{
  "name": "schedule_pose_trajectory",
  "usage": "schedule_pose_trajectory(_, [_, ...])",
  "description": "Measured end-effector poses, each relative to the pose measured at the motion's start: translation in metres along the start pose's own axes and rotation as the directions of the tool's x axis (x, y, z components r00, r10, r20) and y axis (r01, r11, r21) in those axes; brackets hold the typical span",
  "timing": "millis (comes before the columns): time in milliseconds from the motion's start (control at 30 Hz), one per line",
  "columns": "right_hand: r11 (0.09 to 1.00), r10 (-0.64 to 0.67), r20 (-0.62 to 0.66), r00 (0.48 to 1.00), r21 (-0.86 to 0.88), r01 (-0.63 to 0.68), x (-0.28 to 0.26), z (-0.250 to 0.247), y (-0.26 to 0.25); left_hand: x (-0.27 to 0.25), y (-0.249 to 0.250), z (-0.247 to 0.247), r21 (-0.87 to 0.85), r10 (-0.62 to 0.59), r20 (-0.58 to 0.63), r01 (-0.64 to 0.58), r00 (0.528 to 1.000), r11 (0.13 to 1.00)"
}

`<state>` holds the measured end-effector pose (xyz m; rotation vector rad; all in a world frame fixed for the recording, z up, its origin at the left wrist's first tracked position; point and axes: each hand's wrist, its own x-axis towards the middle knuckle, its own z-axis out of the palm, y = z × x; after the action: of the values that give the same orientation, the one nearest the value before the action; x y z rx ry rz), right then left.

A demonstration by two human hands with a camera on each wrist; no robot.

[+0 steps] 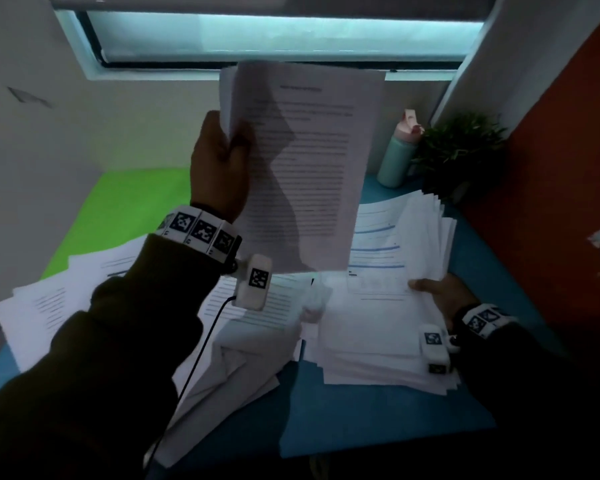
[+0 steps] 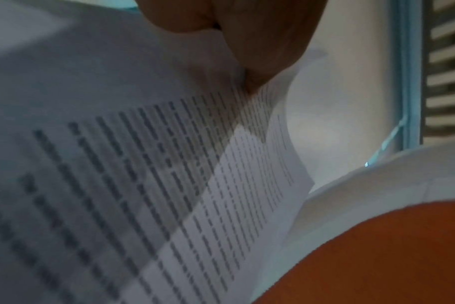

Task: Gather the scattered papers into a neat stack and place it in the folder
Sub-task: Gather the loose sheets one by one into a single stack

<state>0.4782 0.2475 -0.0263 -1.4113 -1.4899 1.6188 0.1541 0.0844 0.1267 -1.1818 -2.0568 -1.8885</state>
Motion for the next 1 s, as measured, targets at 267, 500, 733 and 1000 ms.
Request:
schedule_pose_trajectory(267, [1.0,-0.017,-0.042,0.999,-0.011,0.016,0.001,-0.001,0.002,-0.061,-0.027,0.088,0.267,-0.413,0.338,0.335,0.846,0.904])
schedule_pose_trajectory(500, [0.998,-0.051,0.086,0.995,0.05,0.047,-0.008,0.0,-0.004,-0.097,-0.032,0.138,0.299,-0.513,0.528,0.417,0.677,0.858])
schedule_pose_trajectory(733, [0.998,-0.052,0.102,0.993,0.033,0.049,-0.006,-0.015,-0.005,-0.107,-0.029,0.139,0.149,-0.447,0.649,0.474,0.615,0.868])
schedule_pose_trajectory(1000, [0.959,-0.279,0.023,0.96,0.064,0.277,-0.003,-0.03,-0.067,-0.072,-0.089,0.057,-0.029,-0.675,0.252,0.703,0.693,0.711])
